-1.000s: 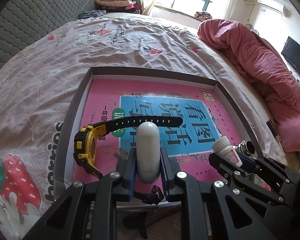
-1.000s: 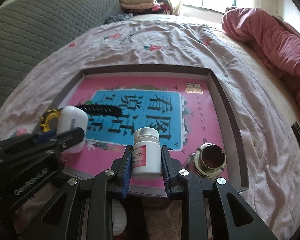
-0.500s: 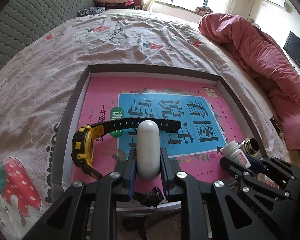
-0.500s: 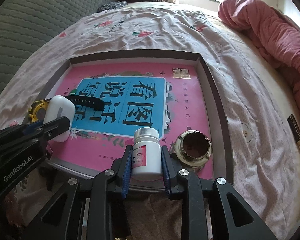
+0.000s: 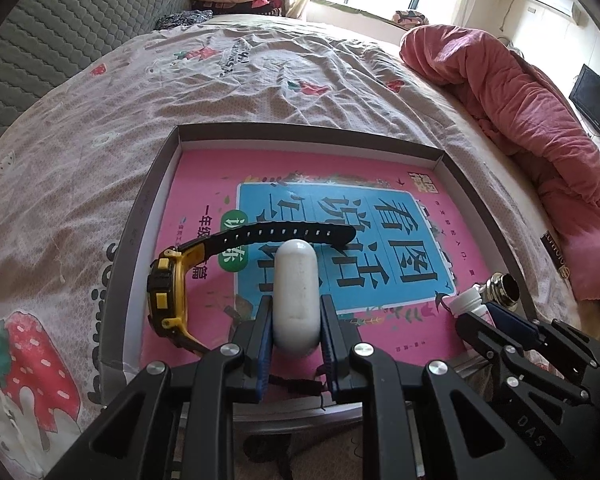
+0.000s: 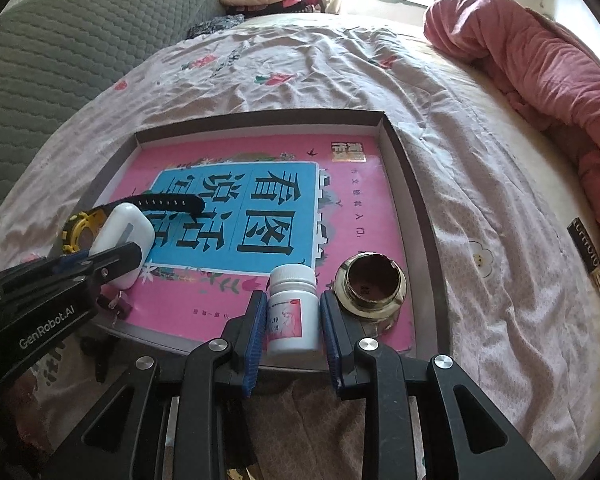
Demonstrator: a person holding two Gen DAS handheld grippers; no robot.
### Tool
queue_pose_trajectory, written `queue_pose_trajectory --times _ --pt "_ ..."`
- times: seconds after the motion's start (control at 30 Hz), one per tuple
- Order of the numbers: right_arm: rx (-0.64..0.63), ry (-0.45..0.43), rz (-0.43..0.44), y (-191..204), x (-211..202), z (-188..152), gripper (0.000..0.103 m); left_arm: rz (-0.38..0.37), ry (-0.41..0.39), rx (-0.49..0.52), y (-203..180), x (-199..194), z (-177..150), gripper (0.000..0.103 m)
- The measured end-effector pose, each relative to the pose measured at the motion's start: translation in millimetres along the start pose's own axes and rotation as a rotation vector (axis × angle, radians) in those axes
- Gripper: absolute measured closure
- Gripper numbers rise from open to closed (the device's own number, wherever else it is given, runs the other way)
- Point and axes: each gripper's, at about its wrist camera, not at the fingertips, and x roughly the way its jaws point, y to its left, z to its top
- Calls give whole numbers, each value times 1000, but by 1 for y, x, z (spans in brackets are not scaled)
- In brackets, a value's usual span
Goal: Organize rigid objects
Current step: 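Lower the white pill bottle into the box and open right gripper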
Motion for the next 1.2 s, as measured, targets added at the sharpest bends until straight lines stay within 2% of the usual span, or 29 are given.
queue_pose_trajectory --times 0.2,0.47,0.67,0.8,1.13,1.2 --pt "-22 -88 8 -5 -19 -13 75 -3 10 -8 4 -2 -1 81" --pt "-11 -141 -4 -11 -32 -16 74 2 17 -4 5 -5 -5 81" --pt "-15 -148 -5 -12 -36 -19 73 1 20 -11 8 -9 -6 81" --pt "-25 -154 -7 -10 -40 -20 65 11 18 -12 8 -12 -7 81" --pt "-20 -162 -13 -11 -44 -21 62 5 15 -17 9 -19 -9 81" --pt "-17 -160 -17 -12 -45 -21 58 6 12 -14 8 -20 -9 81"
